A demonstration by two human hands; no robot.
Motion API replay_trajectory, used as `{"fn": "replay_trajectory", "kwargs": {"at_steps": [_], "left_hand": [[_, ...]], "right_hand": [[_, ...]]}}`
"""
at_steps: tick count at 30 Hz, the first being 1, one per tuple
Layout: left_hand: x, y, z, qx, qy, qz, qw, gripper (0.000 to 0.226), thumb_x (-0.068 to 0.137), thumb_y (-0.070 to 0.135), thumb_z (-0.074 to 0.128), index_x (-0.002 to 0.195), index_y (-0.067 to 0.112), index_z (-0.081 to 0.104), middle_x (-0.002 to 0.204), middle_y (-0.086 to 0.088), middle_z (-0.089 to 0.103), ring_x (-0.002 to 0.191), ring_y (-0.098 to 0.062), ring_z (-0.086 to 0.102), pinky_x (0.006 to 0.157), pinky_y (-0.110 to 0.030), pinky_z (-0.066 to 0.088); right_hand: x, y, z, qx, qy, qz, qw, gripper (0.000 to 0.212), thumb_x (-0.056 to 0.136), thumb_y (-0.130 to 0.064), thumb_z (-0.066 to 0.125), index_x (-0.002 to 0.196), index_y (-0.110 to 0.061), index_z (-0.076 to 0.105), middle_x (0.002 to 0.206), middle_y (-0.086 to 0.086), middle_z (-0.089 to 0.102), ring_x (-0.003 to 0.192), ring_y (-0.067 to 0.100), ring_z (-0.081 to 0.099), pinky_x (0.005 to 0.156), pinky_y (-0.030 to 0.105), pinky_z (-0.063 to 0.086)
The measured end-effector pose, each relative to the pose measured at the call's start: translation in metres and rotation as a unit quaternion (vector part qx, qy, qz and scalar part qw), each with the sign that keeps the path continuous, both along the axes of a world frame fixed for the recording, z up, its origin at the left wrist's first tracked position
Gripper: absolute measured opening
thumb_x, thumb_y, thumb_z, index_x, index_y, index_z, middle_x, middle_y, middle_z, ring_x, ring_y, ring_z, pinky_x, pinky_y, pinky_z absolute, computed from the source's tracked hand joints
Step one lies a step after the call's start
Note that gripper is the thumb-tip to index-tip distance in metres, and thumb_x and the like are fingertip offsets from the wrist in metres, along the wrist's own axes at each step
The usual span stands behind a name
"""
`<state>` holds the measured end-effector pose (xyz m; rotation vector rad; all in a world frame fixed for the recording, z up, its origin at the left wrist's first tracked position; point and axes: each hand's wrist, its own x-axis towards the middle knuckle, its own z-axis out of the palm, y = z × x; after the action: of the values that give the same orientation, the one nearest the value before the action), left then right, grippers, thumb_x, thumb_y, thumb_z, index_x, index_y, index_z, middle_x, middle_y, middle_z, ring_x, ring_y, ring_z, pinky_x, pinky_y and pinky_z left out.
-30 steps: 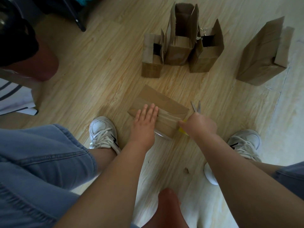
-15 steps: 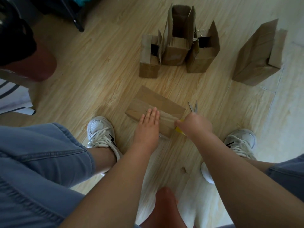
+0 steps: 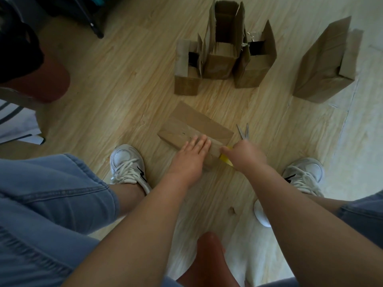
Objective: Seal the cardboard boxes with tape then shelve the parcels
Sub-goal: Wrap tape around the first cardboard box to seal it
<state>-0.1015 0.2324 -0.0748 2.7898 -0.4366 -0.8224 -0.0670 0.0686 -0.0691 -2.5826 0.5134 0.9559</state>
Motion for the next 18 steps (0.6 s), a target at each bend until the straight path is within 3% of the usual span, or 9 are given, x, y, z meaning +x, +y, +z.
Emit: {"fn": "replay_trajectory", "kwargs": {"at_steps": [8, 12, 15, 18], "left_hand": [[-0.001, -0.001, -0.012, 0.022, -0.006, -0.044, 0.999, 0.081, 0.094, 0.000, 0.034, 0.156, 0.018, -0.014, 0.163, 0.004, -0.021, 0.150, -0.014, -0.017, 0.124, -0.038, -0.004], [0.011, -0.004, -0.011, 0.017, -0.018, -0.013, 1.000, 0.078, 0.095, 0.003, 0.042, 0.158, 0.018, -0.002, 0.165, 0.006, -0.011, 0.152, -0.014, -0.009, 0.123, -0.038, -0.004], [0.013, -0.008, -0.010, 0.049, -0.028, -0.029, 0.998, 0.079, 0.097, 0.019, 0.051, 0.158, 0.016, 0.000, 0.166, 0.002, -0.009, 0.152, -0.020, -0.006, 0.123, -0.043, 0.002], [0.007, -0.012, -0.012, 0.081, -0.035, -0.010, 0.996, 0.084, 0.097, 0.044, 0.052, 0.158, 0.019, -0.001, 0.165, -0.009, -0.011, 0.152, -0.031, -0.006, 0.123, -0.048, 0.003]], "right_hand": [[-0.010, -0.008, -0.003, 0.073, -0.029, -0.012, 0.997, 0.059, 0.100, -0.058, 0.040, 0.081, -0.008, 0.064, 0.073, 0.006, 0.065, 0.070, 0.023, 0.065, 0.063, 0.033, 0.048], [-0.008, -0.013, 0.000, 0.137, -0.020, -0.019, 0.990, 0.050, 0.096, -0.056, 0.052, 0.092, -0.009, 0.068, 0.083, 0.011, 0.069, 0.077, 0.024, 0.066, 0.072, 0.039, 0.054], [-0.009, -0.019, 0.000, 0.180, -0.024, -0.068, 0.981, 0.046, 0.093, -0.052, 0.061, 0.098, -0.007, 0.072, 0.094, 0.015, 0.073, 0.088, 0.029, 0.070, 0.082, 0.045, 0.057], [-0.013, -0.024, -0.002, 0.194, -0.034, -0.087, 0.976, 0.044, 0.094, -0.052, 0.059, 0.092, -0.009, 0.070, 0.087, 0.011, 0.071, 0.087, 0.030, 0.069, 0.077, 0.043, 0.056]]}}
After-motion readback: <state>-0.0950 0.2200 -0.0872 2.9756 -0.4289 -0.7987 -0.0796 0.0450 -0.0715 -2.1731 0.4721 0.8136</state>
